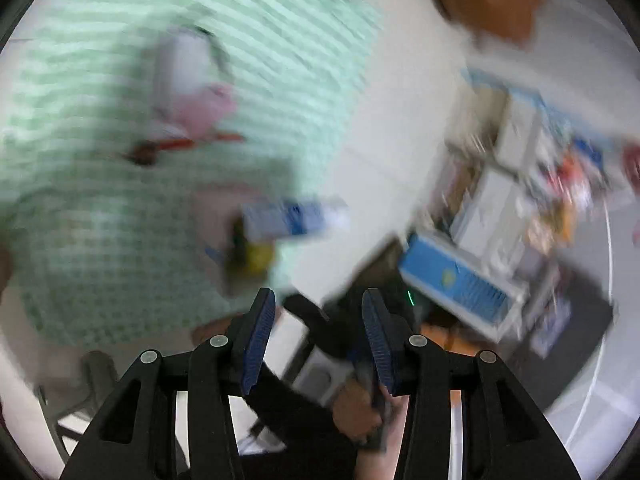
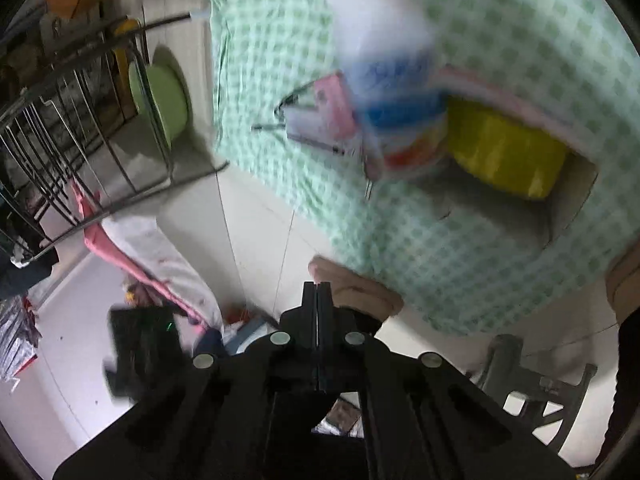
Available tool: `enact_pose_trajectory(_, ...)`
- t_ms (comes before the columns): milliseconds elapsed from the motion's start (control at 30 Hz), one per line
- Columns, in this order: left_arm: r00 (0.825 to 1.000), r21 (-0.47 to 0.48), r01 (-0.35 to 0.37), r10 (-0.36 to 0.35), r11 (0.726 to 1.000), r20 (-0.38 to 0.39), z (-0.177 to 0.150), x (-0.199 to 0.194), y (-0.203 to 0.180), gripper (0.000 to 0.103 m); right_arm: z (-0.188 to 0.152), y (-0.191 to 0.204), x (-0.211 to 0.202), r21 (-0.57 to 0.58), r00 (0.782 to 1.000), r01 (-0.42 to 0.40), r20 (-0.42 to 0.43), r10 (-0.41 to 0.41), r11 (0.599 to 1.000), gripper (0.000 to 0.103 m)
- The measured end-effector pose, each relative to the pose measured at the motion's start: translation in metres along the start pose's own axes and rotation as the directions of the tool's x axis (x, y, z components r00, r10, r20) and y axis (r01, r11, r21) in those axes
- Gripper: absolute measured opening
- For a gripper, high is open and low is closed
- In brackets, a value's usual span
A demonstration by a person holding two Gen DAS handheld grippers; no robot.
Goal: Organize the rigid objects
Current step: 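Carry the yogurt bottle over the pink box and lower it inside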
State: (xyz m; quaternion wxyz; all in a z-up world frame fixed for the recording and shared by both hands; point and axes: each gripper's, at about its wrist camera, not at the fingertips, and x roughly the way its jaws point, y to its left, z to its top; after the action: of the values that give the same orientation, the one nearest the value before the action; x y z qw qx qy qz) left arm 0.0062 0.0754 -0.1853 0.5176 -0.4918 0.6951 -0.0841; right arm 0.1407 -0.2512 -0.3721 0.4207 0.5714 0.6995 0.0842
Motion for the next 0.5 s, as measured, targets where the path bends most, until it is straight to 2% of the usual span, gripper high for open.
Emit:
enact_pose_trajectory(100, 0.999, -0.082, 0.011, -0.007, 0.997, 0.050, 0.008, -0.017, 0.017, 0.042, 0.002, -0.001, -0.006, 0.018, 0.998, 0.030, 0.048, -0.030, 0.999, 0.003)
enact_pose_trajectory(200, 0.999, -0.127, 0.019, -0.012, 0.992, 0.052, 0.008, -0.023, 0.025, 0.042, 0.010, 0.000, -0.024, 0.054, 0.989, 0.030, 0.141, -0.037, 0.998, 0.006)
enact_pose_trajectory(300, 0.999, -0.145, 0.027, -0.022, 0.989, 0.036, -0.003, -0.021, 0.028, 0.042, 0.017, 0.007, -0.031, 0.053, 0.972, 0.083, 0.218, -0.093, 0.995, 0.009)
enact_pose_trajectory(400, 0.999, -0.133, 0.034, -0.030, 0.991, 0.025, -0.010, -0.021, 0.029, 0.042, 0.022, 0.003, -0.022, 0.044, 0.969, 0.107, 0.219, -0.114, 0.993, 0.010)
enact_pose_trajectory(500, 0.999, -0.123, 0.037, -0.033, 0.992, 0.027, -0.004, -0.012, 0.034, 0.042, 0.031, -0.013, -0.003, 0.059, 0.965, 0.153, 0.207, -0.162, 0.986, 0.010)
